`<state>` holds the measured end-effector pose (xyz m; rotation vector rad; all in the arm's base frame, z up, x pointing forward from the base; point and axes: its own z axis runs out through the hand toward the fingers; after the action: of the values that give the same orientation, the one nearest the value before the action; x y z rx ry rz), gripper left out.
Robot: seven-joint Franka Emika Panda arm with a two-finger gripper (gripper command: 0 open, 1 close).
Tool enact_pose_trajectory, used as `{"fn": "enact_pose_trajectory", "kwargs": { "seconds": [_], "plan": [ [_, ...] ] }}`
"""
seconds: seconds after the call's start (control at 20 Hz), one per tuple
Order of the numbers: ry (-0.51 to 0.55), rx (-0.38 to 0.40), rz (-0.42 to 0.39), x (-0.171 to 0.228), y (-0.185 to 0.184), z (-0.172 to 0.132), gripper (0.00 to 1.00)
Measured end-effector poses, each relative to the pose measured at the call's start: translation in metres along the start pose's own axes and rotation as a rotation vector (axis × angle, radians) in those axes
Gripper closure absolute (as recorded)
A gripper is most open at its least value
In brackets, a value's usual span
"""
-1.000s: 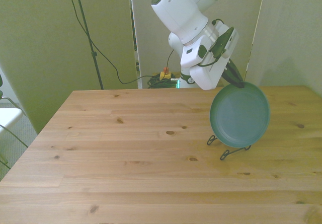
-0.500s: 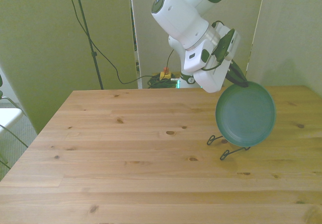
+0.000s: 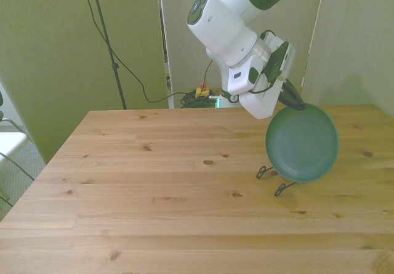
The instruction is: Load the plate
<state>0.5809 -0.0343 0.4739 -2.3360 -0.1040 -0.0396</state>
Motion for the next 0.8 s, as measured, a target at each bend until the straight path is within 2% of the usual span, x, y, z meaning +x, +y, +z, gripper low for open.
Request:
{"fn": "enact_pose_trajectory", "kwargs": {
  "seconds": [0.45,0.5,0.8],
  "plan": [
    [-0.009,0.000,0.008,0.003,0.006,0.009,1.00],
    [-0.009,-0.001,0.011,0.004,0.006,0.011,0.00],
    [-0.014,-0.001,0.026,0.006,0.008,0.014,0.00]
  ]
}}
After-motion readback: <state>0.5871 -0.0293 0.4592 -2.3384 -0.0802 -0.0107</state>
